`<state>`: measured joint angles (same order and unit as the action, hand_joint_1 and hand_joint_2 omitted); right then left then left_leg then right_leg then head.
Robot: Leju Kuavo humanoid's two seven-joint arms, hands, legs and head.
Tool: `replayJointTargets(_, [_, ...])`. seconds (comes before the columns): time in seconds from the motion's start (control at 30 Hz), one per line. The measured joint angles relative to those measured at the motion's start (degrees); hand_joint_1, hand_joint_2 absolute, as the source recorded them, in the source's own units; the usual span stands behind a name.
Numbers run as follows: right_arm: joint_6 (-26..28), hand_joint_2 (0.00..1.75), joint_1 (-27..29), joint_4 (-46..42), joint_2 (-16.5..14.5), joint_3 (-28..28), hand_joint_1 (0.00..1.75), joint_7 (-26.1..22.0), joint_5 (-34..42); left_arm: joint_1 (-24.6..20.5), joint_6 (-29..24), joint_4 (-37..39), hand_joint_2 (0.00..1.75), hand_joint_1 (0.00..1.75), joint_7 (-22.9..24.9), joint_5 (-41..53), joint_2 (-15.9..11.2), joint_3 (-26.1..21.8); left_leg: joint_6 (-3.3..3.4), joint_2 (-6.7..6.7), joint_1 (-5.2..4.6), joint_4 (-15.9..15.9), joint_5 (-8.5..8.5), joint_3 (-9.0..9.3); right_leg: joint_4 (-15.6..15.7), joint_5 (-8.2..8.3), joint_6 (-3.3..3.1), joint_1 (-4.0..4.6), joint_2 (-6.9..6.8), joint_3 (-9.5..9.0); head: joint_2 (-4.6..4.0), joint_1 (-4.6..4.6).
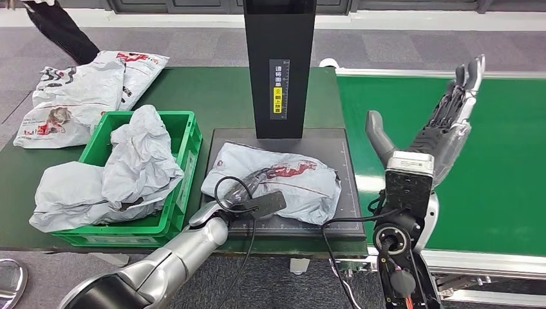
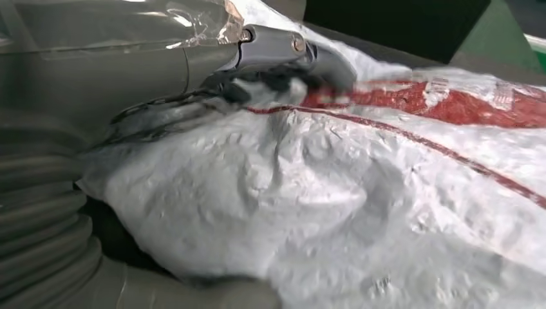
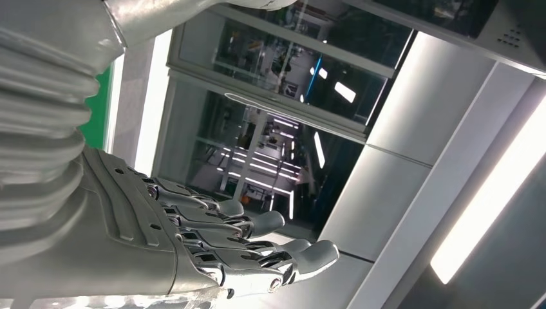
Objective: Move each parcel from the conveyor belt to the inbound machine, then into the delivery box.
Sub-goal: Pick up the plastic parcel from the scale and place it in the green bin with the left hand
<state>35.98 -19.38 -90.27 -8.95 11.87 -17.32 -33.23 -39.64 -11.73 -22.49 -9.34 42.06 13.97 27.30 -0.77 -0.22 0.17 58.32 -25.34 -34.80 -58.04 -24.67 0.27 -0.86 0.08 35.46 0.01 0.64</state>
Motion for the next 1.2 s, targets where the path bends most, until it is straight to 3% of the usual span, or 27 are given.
replayJointTargets(0.57, [-0.2, 1.75, -0.6, 1.1, -0.2, 0.0, 0.00, 0.0, 0.3, -1.0, -5.2, 1.1, 1.75, 1.75, 0.5, 2.9, -0.9, 0.0, 0.00, -0.02, 0.00, 0.0, 0.00, 0.11, 0.0, 0.00, 0.00, 0.00, -0.01, -0.12, 0.01, 0.01])
replayJointTargets(0.83, [-0.3, 1.75, -0.5, 4.3, -0.2, -0.5, 0.00, 0.8, 1.8, -0.5, -13.7, -2.0, 1.75, 1.75, -5.5, 0.4, -1.4, -2.5, -0.01, -0.02, 0.00, 0.0, 0.02, 0.09, 0.0, 0.00, 0.00, 0.01, -0.02, -0.07, 0.01, 0.00])
replayJointTargets(1.2, [-0.7, 1.75, -0.5, 8.1, -0.1, -1.7, 0.00, 0.6, 2.6, -0.1, -15.3, -7.0, 1.75, 1.75, -7.2, 0.0, -2.2, -6.0, -0.01, -0.02, 0.00, 0.0, 0.02, 0.07, 0.0, 0.00, 0.00, 0.00, -0.02, -0.05, 0.00, 0.01])
